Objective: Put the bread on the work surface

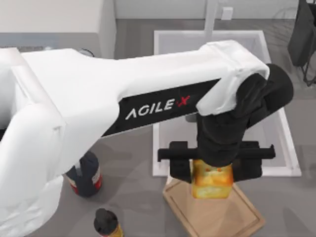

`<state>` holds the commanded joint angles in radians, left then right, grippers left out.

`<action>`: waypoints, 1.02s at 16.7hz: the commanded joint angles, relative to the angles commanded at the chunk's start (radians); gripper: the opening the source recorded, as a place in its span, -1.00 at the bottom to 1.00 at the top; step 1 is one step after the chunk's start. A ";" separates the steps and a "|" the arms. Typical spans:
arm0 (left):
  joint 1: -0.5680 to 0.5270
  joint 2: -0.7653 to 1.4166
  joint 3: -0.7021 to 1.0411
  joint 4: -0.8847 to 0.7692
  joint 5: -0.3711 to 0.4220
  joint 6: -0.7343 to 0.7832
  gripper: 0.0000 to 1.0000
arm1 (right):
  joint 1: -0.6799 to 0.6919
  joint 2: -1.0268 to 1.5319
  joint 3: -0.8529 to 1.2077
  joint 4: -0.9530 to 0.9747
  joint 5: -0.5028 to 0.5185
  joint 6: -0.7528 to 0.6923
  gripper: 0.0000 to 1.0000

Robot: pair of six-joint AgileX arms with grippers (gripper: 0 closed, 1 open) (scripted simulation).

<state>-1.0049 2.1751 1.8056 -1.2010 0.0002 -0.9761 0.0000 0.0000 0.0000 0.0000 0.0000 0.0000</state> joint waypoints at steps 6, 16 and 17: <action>0.003 0.006 -0.029 0.039 0.002 0.004 -1.00 | 0.000 0.000 0.000 0.000 0.000 0.000 1.00; 0.001 0.037 -0.122 0.159 0.000 0.002 -1.00 | 0.000 0.000 0.000 0.000 0.000 0.000 1.00; 0.001 0.037 -0.122 0.159 0.000 0.002 -1.00 | 0.000 0.000 0.000 0.000 0.000 0.000 1.00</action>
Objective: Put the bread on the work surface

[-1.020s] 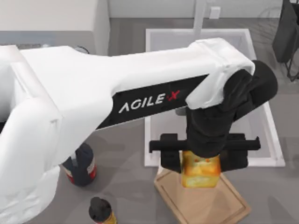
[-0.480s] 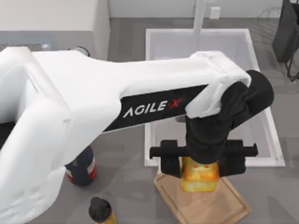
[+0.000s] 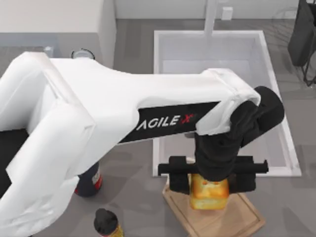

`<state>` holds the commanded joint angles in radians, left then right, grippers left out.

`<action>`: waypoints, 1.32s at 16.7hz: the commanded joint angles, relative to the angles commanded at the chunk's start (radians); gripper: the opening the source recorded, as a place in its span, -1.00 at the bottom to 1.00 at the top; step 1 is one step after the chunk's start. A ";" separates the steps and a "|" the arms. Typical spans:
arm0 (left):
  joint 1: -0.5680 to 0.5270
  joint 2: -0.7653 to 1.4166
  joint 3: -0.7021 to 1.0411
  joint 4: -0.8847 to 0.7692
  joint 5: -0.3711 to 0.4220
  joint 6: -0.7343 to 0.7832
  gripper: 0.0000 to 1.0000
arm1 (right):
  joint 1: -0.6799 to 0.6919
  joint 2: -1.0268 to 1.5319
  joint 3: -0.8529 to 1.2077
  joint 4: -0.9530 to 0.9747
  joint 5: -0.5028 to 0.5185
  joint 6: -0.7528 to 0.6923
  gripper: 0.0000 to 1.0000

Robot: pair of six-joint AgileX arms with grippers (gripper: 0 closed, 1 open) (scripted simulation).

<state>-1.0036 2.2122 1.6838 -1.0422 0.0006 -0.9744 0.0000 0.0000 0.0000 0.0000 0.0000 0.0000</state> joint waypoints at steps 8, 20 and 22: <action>0.000 0.000 0.000 0.000 0.000 0.000 -0.25 | 0.000 0.000 0.000 0.000 0.000 0.000 1.00; 0.000 0.000 0.000 0.000 0.000 0.000 1.00 | 0.000 0.000 0.000 0.000 0.000 0.000 1.00; 0.000 0.000 0.000 0.000 0.000 0.000 1.00 | 0.000 0.000 0.000 0.000 0.000 0.000 1.00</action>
